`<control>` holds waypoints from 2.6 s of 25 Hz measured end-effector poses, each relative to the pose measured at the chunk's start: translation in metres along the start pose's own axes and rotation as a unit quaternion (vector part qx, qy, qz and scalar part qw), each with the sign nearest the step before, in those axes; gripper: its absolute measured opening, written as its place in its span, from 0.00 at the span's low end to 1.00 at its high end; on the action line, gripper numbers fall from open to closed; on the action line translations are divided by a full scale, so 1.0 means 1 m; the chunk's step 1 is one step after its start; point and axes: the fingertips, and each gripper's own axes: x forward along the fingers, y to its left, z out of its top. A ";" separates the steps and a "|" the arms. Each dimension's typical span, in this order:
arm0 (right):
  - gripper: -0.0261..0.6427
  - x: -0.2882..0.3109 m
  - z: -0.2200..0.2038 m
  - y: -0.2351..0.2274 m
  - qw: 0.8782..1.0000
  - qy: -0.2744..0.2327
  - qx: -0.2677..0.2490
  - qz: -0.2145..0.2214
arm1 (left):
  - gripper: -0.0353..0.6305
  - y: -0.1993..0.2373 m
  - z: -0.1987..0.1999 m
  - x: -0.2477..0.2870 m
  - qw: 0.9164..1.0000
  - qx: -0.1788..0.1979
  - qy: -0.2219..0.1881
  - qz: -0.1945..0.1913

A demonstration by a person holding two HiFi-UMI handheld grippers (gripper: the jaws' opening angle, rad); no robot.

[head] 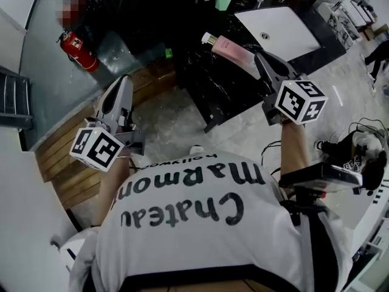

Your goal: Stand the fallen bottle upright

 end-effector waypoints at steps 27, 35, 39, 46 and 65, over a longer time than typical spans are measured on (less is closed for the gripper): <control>0.53 0.139 -0.126 -0.024 0.859 0.418 -0.217 0.200 | 0.07 0.077 0.009 -0.053 0.980 0.001 -0.043 0.194; 0.53 0.152 -0.138 -0.031 0.856 0.444 -0.191 0.186 | 0.07 0.078 0.008 -0.051 0.980 -0.002 -0.052 0.191; 0.53 0.151 -0.144 -0.030 0.851 0.459 -0.161 0.199 | 0.07 0.079 0.010 -0.050 0.980 -0.004 -0.061 0.190; 0.53 0.152 -0.149 -0.027 0.843 0.469 -0.193 0.178 | 0.07 0.082 0.013 -0.047 0.980 -0.017 -0.072 0.183; 0.52 0.154 -0.146 -0.027 0.860 0.431 -0.202 0.186 | 0.07 0.078 0.007 -0.054 0.982 -0.018 -0.061 0.178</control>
